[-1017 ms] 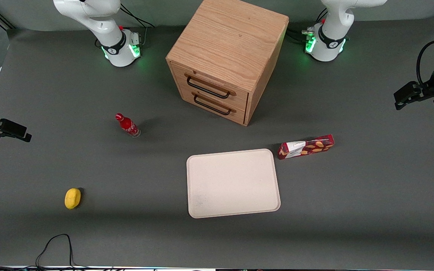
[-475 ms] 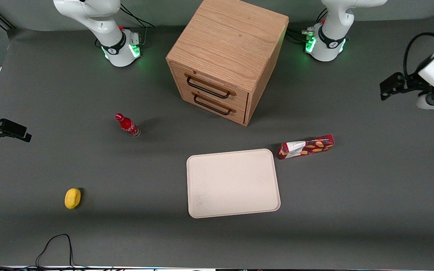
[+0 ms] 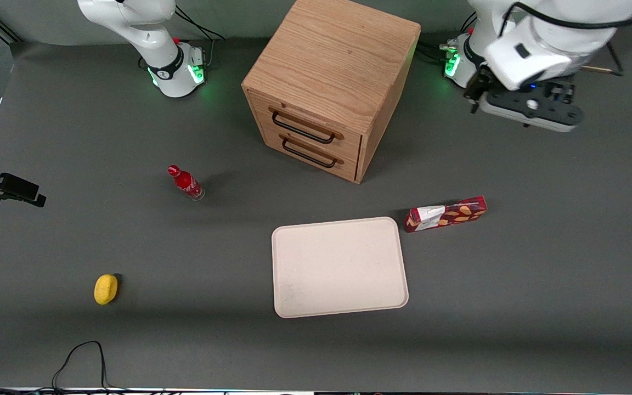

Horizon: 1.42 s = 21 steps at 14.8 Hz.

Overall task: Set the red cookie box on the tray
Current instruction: 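Move the open left gripper down over the red cookie box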

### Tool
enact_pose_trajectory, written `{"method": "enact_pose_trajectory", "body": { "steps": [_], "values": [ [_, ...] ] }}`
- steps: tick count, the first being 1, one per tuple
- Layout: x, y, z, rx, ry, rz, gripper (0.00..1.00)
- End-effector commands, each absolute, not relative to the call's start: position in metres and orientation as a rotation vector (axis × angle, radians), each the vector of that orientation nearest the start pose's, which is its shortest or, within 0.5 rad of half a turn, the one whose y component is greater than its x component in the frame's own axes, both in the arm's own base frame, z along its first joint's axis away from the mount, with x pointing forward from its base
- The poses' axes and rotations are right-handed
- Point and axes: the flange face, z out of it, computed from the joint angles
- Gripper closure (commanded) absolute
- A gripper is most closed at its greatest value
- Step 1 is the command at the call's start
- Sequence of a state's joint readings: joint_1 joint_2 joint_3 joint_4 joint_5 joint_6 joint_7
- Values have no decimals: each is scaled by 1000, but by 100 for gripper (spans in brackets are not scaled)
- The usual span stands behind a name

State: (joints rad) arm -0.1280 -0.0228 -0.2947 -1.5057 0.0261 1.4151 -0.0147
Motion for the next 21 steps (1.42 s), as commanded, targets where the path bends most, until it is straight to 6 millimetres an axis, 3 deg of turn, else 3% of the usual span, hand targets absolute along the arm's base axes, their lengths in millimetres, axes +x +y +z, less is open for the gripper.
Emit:
{"method": "enact_pose_trajectory", "body": {
  "steps": [1,4,10,14,18,21],
  "values": [
    [483,-218,663,-2992,845,112,0],
    [491,-203,656,-2890,1221,136,0],
    [526,-166,627,-2466,2031,165,1],
    [529,-164,611,-2434,2072,179,0],
    [538,-167,542,-2446,2056,180,0],
    [539,-168,478,-2459,2056,212,0]
  ]
}}
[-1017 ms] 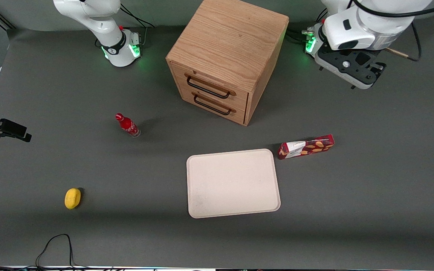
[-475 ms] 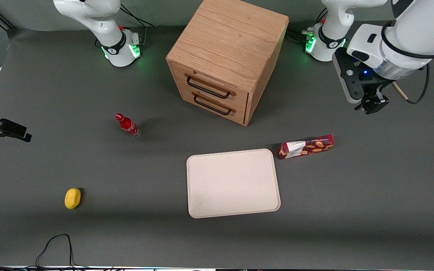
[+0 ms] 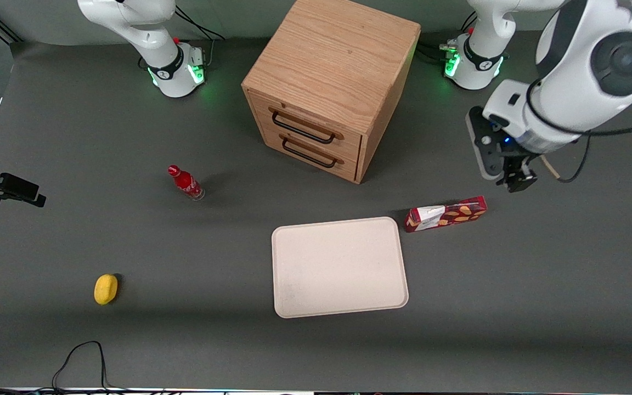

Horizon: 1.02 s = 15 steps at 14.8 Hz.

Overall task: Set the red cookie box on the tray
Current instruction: 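Move the open left gripper down over the red cookie box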

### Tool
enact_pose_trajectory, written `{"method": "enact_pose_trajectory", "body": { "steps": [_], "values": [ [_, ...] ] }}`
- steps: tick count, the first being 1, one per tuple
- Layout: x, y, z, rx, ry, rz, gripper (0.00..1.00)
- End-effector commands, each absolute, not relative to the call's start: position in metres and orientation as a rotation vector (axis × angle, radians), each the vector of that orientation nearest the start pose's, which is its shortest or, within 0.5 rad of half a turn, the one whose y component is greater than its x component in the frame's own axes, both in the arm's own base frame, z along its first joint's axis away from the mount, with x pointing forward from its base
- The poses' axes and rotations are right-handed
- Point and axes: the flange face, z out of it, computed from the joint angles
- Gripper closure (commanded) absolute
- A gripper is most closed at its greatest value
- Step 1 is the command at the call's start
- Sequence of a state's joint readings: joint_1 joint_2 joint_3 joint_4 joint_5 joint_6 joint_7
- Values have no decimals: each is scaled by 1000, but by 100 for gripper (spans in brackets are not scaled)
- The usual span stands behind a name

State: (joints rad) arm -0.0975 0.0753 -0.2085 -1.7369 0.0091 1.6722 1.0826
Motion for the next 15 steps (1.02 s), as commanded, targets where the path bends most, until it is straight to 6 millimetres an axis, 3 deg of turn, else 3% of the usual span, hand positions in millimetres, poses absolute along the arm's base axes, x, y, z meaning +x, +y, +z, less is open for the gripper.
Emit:
{"method": "enact_pose_trajectory", "body": {
  "steps": [1,4,8,11,15],
  "values": [
    [536,-170,458,-2463,2062,235,0],
    [532,-173,408,-2460,2074,247,1],
    [521,-177,329,-2435,2077,122,0],
    [523,-179,285,-2432,2080,73,0],
    [530,-174,252,-2415,2084,59,0]
  ]
}}
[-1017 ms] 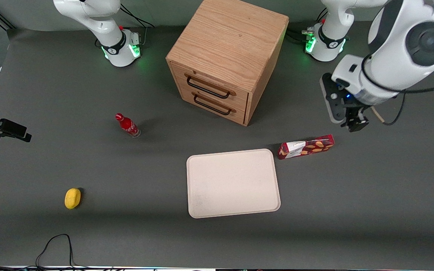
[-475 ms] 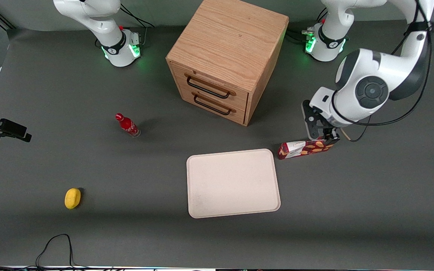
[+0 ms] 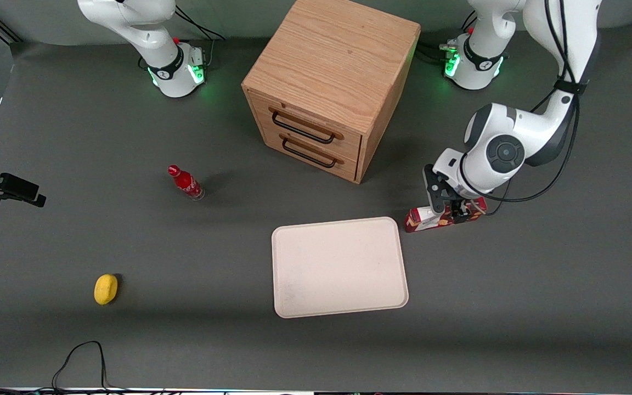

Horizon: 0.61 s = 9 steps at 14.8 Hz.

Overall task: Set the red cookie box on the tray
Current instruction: 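Close the left gripper on the end of the cookie box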

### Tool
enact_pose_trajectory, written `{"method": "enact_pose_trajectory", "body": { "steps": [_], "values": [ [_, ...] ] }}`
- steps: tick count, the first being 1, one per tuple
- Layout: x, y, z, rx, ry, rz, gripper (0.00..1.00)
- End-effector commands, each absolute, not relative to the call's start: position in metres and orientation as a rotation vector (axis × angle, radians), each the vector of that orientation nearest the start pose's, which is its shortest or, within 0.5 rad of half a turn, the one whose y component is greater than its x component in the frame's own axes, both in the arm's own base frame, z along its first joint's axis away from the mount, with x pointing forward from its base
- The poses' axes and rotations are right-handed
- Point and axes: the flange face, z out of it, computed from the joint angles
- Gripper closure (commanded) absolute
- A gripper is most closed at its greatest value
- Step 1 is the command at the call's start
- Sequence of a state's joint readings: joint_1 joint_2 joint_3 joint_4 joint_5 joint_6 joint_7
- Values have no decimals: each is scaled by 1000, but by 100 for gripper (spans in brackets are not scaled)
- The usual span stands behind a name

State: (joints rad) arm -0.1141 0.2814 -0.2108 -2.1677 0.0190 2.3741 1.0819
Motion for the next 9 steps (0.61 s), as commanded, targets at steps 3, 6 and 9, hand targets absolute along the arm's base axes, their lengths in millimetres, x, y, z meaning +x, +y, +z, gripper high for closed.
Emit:
{"method": "enact_pose_trajectory", "body": {
  "steps": [3,6,9],
  "values": [
    [533,-173,242,-2402,2087,37,0],
    [534,-174,239,-2397,2088,23,3],
    [536,-175,239,-2349,2105,8,60]
  ]
}}
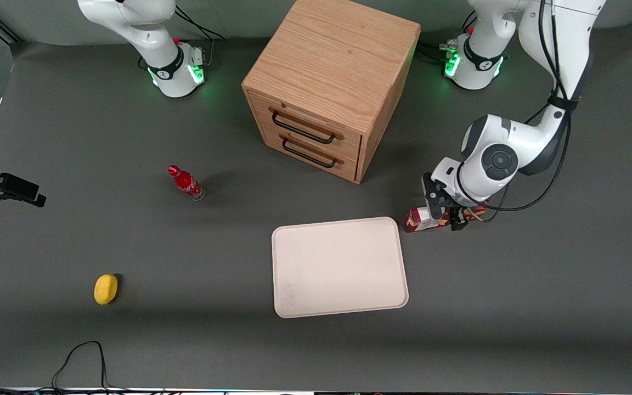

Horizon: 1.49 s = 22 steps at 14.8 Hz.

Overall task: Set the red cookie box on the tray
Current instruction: 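Close the left gripper on the end of the cookie box, then lift the cookie box upright with the left gripper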

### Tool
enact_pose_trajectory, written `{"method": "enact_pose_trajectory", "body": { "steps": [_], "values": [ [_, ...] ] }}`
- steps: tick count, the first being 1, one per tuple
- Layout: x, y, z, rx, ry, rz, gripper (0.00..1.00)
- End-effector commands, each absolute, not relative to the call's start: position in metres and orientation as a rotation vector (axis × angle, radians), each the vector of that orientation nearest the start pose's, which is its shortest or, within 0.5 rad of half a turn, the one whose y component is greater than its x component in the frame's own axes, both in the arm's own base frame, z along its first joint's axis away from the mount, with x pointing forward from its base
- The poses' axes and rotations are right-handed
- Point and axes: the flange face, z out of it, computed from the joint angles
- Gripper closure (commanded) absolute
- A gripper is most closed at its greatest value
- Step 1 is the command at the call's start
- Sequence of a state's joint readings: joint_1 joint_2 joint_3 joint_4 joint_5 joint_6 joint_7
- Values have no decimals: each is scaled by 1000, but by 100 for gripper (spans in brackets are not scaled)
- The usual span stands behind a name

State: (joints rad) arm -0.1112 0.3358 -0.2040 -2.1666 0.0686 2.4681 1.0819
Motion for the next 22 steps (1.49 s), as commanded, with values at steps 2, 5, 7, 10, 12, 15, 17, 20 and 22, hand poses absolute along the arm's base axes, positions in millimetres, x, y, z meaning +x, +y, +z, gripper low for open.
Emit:
{"method": "enact_pose_trajectory", "body": {
  "steps": [2,5,7,10,12,15,17,20,22],
  "values": [
    [536,-173,240,-2352,2101,6,100],
    [537,-169,239,-2361,2093,10,100],
    [537,-169,239,-2363,2091,12,100],
    [537,-169,241,-2364,2089,15,100],
    [539,-172,253,-2361,2079,-1,100],
    [549,-170,305,-2375,2046,55,100],
    [562,-173,359,-2402,2022,166,100],
    [576,-169,460,-2440,1977,250,100],
    [579,-163,521,-2463,1952,240,100]
  ]
}}
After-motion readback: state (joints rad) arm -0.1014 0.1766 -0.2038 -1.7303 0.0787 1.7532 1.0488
